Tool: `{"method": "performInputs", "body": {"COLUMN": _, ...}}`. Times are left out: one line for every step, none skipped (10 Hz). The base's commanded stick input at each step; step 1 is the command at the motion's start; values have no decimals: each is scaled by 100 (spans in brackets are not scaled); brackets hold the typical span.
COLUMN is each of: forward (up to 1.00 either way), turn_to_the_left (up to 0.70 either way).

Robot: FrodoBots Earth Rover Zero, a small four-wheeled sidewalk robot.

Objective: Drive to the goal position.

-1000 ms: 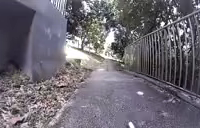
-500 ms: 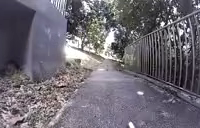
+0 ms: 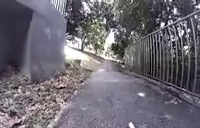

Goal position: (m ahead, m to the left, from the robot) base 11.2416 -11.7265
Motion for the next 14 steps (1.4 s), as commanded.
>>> {"method": "performInputs", "body": {"forward": 100, "turn_to_the_left": 0}}
{"method": "performInputs", "body": {"forward": 100, "turn_to_the_left": 0}}
{"method": "performInputs", "body": {"forward": 100, "turn_to_the_left": 0}}
{"method": "performInputs", "body": {"forward": 100, "turn_to_the_left": 0}}
{"method": "performInputs", "body": {"forward": 100, "turn_to_the_left": 0}}
{"method": "performInputs", "body": {"forward": 100, "turn_to_the_left": -28}}
{"method": "performInputs", "body": {"forward": 100, "turn_to_the_left": -40}}
{"method": "performInputs", "body": {"forward": 100, "turn_to_the_left": -30}}
{"method": "performInputs", "body": {"forward": 100, "turn_to_the_left": -18}}
{"method": "performInputs", "body": {"forward": 100, "turn_to_the_left": -6}}
{"method": "performInputs", "body": {"forward": 100, "turn_to_the_left": 0}}
{"method": "performInputs", "body": {"forward": 100, "turn_to_the_left": 0}}
{"method": "performInputs", "body": {"forward": 100, "turn_to_the_left": 0}}
{"method": "performInputs", "body": {"forward": 100, "turn_to_the_left": 0}}
